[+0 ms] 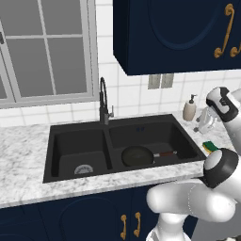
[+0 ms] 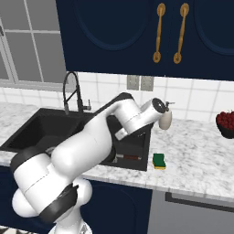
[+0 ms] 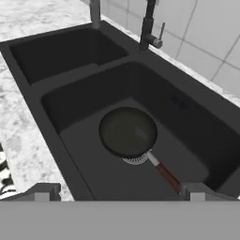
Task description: Pick the pan and sponge and place them into the sink. Then turn on the water.
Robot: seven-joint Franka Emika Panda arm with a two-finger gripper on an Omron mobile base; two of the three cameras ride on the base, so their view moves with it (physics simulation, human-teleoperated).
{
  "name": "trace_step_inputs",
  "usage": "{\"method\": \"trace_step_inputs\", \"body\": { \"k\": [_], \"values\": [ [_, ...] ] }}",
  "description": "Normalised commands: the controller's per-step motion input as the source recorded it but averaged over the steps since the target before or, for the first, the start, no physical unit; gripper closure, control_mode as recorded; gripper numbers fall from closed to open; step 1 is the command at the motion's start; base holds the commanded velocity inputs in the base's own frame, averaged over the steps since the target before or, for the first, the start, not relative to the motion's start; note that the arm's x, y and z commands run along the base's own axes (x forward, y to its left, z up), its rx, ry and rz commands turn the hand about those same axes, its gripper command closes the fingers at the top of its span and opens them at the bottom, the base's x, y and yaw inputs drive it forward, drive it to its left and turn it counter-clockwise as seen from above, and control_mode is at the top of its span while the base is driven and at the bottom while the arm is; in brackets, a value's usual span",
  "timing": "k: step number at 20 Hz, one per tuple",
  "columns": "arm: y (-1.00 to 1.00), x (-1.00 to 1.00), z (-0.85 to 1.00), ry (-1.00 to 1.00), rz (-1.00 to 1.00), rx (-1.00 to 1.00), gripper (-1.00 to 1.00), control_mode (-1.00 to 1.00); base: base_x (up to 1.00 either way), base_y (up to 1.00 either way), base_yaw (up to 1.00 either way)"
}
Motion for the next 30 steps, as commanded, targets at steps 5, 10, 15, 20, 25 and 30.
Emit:
{"method": "trace_step_inputs", "body": {
  "k": [5,10,15,20,25,30],
  "values": [
    [-0.03,-0.04,-0.28,0.01,-0.49,-0.01,-1.0,-1.0,0.0,0.0,0.0],
    [-0.19,0.0,-0.03,0.07,-0.58,0.0,-1.0,-1.0,0.0,0.0,0.0],
    [-0.44,-0.04,0.0,0.23,-0.42,0.0,-1.0,-1.0,0.0,0.0,0.0],
    [-0.47,-0.13,0.0,0.12,-0.25,0.0,-1.0,-1.0,0.0,0.0,0.0],
    [-0.33,-0.04,-0.13,0.06,-0.12,0.0,-1.0,-1.0,0.0,0.0,0.0],
    [-0.28,-0.11,-0.21,0.14,0.01,0.0,-1.0,-1.0,0.0,0.0,0.0]
  ]
}}
